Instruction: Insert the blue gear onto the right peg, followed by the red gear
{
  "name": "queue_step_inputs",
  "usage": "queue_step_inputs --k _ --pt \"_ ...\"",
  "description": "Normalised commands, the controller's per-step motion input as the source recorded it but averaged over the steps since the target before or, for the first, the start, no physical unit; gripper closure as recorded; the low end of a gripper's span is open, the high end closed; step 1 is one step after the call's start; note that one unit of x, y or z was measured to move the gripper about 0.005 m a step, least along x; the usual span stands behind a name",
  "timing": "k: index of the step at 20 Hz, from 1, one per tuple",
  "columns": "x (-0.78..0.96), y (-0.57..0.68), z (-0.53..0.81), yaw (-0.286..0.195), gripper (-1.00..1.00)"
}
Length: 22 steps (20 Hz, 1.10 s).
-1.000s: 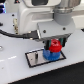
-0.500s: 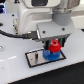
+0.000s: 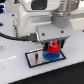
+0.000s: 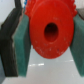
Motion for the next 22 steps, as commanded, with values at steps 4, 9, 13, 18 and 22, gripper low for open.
queue_step_inputs --k 4,9,13,18,22 --pt "0.32 0.30 0.27 0.000 1.00" --pt "0.11 -0.01 0.04 0.000 1.00" --pt "0.13 -0.11 0.08 0.000 1.00" --pt "0.13 -0.10 0.13 0.000 1.00" --pt "0.06 0.02 0.13 0.000 1.00"
